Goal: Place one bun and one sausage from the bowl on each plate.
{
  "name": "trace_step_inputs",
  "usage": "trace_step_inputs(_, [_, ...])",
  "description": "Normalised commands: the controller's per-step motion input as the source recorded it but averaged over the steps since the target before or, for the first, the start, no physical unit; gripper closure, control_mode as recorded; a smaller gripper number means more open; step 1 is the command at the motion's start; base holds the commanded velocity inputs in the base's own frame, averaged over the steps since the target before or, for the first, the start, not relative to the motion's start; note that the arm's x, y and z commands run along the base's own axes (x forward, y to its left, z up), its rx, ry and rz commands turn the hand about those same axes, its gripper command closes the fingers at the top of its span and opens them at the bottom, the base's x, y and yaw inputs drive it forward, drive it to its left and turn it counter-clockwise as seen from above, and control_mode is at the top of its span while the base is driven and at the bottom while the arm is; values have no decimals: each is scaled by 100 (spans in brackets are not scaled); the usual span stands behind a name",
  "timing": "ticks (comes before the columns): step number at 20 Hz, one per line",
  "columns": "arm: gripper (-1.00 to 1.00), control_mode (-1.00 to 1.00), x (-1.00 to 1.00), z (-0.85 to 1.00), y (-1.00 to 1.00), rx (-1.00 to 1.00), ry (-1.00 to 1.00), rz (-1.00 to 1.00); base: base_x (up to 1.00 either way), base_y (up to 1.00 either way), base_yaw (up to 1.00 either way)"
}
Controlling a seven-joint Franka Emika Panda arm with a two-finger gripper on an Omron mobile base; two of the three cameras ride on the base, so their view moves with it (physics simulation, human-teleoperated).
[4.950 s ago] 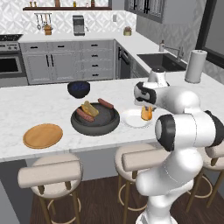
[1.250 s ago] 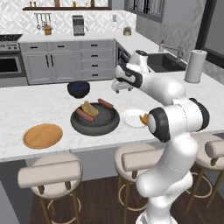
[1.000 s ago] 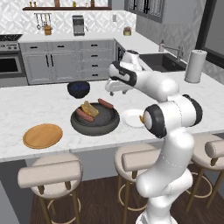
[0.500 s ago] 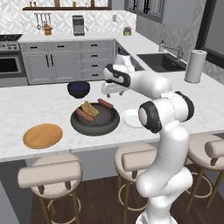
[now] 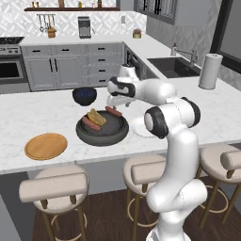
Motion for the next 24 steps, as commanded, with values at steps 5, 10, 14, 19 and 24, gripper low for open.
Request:
trace_step_inputs(5, [-100,-100,23,-29,7,-7,0,3,0,0,0])
trace_step_inputs(10, [-100,-100,21,-19,16,-4,0,1,0,0,0])
trace_step_inputs(14, [-100,-100,6,-16,8,0,3,0,0,0,0])
trace_step_inputs(19, [-100,-100,0,-22,0,0,0,0,0,0,0])
trace_step_inputs(24, [-100,-100,0,-17,0,0,0,0,0,0,0])
